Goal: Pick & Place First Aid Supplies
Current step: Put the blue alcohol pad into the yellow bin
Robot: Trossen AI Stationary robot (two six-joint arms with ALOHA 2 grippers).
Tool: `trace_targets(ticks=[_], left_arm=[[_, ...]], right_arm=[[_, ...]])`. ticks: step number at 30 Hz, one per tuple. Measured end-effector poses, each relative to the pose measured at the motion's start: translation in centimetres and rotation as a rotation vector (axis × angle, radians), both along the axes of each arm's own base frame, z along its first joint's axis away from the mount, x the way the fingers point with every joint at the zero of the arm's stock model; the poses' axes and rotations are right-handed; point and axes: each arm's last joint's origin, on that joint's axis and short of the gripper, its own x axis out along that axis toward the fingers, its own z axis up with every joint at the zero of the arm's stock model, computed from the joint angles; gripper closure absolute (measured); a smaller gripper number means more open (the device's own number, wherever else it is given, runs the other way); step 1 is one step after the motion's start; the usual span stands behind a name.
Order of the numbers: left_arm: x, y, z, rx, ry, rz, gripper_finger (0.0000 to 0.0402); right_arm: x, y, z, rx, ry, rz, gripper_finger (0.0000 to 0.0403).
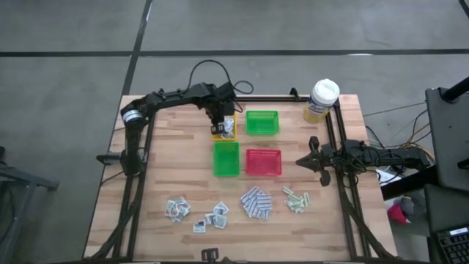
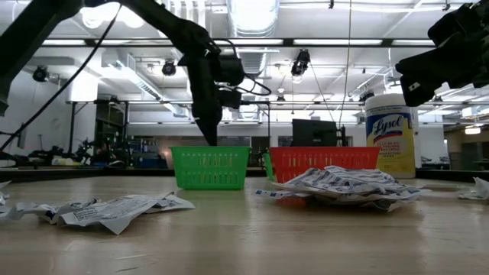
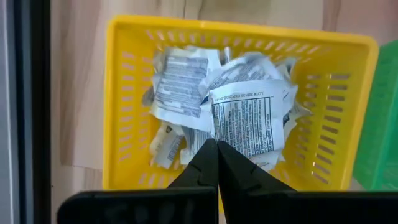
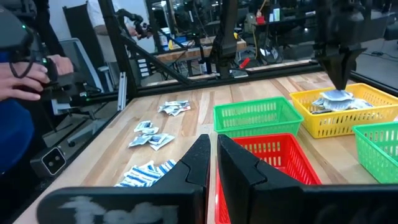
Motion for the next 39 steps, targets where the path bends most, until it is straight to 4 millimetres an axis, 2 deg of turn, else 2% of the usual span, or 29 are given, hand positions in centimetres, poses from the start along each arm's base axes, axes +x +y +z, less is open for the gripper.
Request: trace_targets(ticks=[9, 14, 21, 28, 32, 35, 39], left_arm=[[-0.3, 0.0, -1.5, -0.01, 0.004, 0.014, 0.0401], [-0.3, 0.0, -1.6, -0.025, -0.009, 0.03, 0.0394], [-0.5, -0.2, -0.8, -0.02, -0.029, 0.048, 0.0323], [-1.5, -0.9, 2.0, 0.006, -0.078, 0.071, 0.0247], [-2.7, -3.0, 4.2, -0.026, -0.066, 0.113, 0.0222], [-3.4, -5.4, 5.6, -0.074, -0.038, 0.156, 0.0218], [-4.0, -9.4, 6.4, -0.135, -0.001, 0.211, 0.0218]], right_arm=[[0.0, 0.0, 0.0, 0.0, 0.0, 0.0, 0.0374], [0.0, 0.0, 0.0, 0.0, 0.0, 0.0, 0.0374], [0.0, 0.0, 0.0, 0.0, 0.0, 0.0, 0.0374], [0.0, 0.0, 0.0, 0.0, 0.0, 0.0, 0.0374], [0.0, 0.0, 0.0, 0.0, 0.0, 0.0, 0.0374], [0.0, 0.0, 0.0, 0.0, 0.0, 0.0, 0.0374], [0.0, 0.0, 0.0, 0.0, 0.0, 0.0, 0.0374]])
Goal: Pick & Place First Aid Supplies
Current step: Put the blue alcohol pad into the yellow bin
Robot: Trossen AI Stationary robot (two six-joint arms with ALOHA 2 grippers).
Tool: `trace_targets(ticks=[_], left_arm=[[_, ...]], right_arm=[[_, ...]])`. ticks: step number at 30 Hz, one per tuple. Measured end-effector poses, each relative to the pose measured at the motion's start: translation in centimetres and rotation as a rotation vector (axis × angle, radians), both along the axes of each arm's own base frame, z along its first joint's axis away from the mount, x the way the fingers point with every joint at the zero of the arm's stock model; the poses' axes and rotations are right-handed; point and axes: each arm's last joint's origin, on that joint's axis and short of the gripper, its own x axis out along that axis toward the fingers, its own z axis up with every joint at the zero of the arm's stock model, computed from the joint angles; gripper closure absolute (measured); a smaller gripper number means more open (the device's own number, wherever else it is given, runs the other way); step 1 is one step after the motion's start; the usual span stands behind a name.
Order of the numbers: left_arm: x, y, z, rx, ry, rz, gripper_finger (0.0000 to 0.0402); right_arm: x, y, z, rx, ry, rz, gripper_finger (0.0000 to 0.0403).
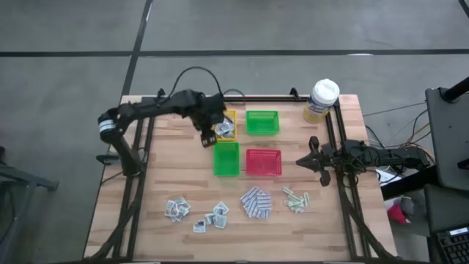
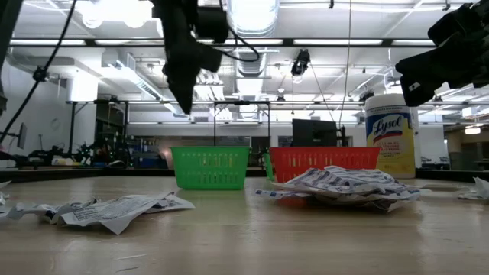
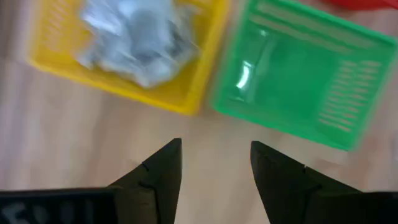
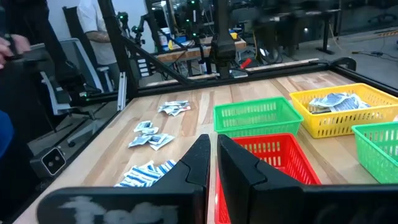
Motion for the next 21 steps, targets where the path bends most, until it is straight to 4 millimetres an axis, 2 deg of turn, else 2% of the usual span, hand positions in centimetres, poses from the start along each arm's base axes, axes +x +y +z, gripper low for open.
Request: trace_targets(ticks=[5, 11, 16, 21], left_arm=[[-0.5, -5.4, -0.6, -0.065, 0.01, 0.055, 0.0218], [-1.0, -11.1, -2.6, -0.126, 0.02, 0.1, 0.0218], [-1.4, -14.9, -3.8, -0.169, -0.019, 0.105, 0.0218], [-1.9, -17.6, -4.6, -0.196, -0.019, 0.093, 0.0218]], right_arm=[[0.0, 0.0, 0.0, 0.0, 0.0, 0.001, 0.0374], [0.0, 0.0, 0.0, 0.0, 0.0, 0.0, 0.0374], [0.0, 0.0, 0.0, 0.0, 0.0, 0.001, 0.0374], [0.0, 0.0, 0.0, 0.0, 0.0, 0.0, 0.0374]])
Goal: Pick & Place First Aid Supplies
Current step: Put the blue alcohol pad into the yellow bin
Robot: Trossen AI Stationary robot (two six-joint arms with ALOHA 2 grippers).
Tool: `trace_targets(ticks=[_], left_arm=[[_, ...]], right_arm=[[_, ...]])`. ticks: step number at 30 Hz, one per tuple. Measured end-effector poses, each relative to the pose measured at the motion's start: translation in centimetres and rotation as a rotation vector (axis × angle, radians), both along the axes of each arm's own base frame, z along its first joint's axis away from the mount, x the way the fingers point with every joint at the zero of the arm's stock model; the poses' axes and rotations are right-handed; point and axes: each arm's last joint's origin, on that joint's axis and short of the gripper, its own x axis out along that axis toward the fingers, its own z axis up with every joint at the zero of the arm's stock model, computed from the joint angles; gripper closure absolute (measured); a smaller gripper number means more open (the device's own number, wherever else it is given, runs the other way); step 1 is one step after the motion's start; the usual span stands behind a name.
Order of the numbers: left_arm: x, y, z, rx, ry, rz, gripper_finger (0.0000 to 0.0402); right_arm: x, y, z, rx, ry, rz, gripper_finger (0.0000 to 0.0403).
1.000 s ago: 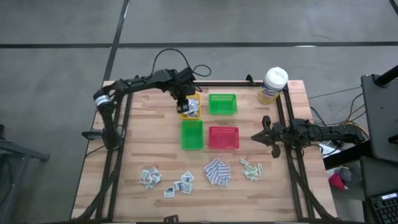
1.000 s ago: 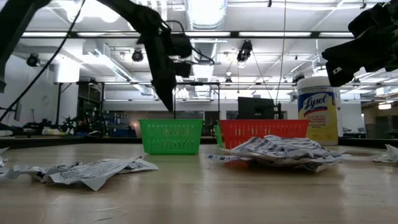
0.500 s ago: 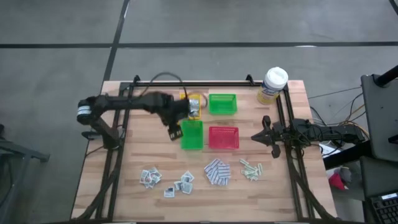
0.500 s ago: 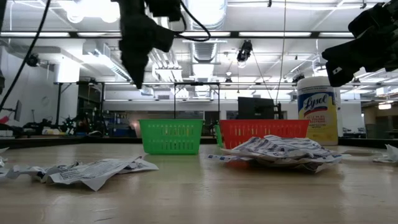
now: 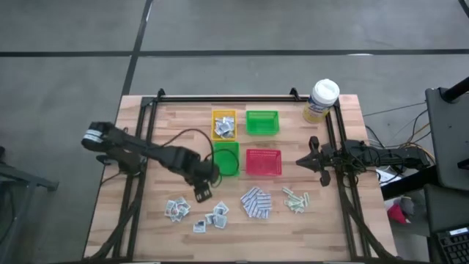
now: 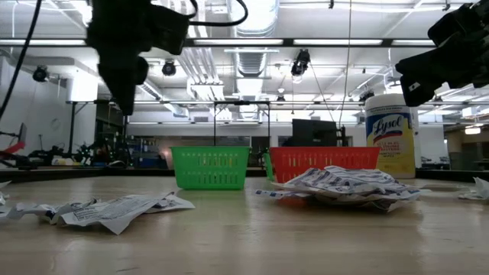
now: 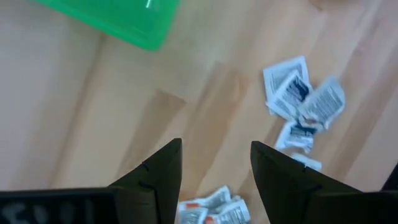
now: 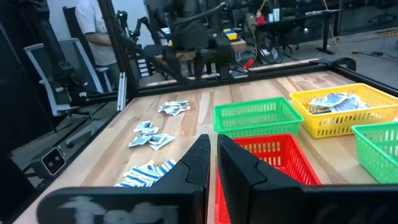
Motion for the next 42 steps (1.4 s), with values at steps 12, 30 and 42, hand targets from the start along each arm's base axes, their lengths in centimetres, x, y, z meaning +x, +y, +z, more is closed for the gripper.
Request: trace_targets(ticks=[12, 30, 42], left_arm=[[-2.3, -5.4, -2.0, -0.037, 0.023, -0.062, 0.0218], [-2.7, -11.3, -4.9, -0.095, -0.054, -0.15, 0.0219], [-2.0, -11.8, -7.6, -0.043, 0.01, -0.155, 0.0219]], right_arm=[[0.0, 0.0, 0.0, 0.0, 0.0, 0.001, 0.0374], [0.0, 0.0, 0.0, 0.0, 0.0, 0.001, 0.0374], [0.0, 0.0, 0.0, 0.0, 0.0, 0.001, 0.0374]])
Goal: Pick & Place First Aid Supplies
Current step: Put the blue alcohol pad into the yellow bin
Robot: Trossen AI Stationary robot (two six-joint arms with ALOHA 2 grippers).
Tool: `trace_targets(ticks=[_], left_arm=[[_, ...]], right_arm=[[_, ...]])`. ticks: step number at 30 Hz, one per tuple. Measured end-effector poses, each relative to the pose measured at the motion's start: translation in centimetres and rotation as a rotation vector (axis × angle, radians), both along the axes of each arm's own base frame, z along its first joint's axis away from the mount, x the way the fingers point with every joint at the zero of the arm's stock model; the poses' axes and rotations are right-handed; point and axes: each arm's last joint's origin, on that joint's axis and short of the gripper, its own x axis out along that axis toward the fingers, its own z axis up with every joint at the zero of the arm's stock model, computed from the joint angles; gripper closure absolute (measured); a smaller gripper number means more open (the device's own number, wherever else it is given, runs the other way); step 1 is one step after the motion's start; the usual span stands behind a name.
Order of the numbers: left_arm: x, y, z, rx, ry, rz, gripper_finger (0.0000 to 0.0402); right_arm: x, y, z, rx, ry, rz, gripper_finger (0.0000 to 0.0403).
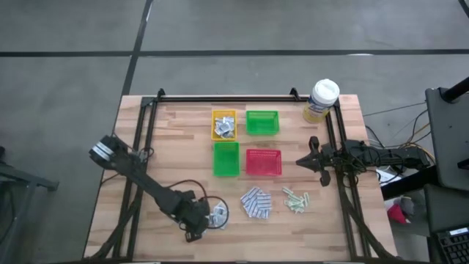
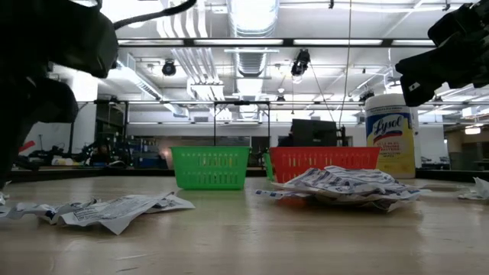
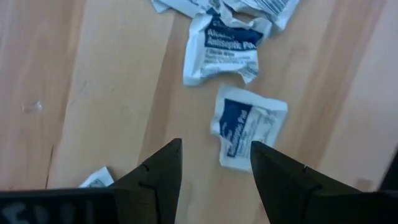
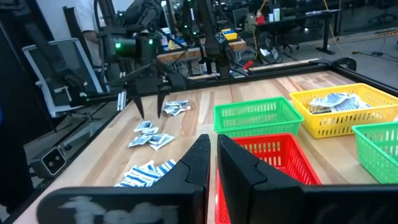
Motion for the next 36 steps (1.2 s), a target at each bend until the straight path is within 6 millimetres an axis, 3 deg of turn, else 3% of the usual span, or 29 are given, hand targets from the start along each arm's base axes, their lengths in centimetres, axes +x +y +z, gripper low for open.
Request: trace_targets(ticks=[26, 36], left_arm=[[0.6, -0.4, -1.9, 0.131, -0.027, -0.033, 0.0222], [0.5, -0.3, -1.9, 0.153, -0.021, -0.061, 0.0305]], right_arm=[[0.0, 0.0, 0.0, 0.0, 0.0, 0.0, 0.0374], [0.0, 0.0, 0.0, 0.0, 0.0, 0.0, 0.0374]])
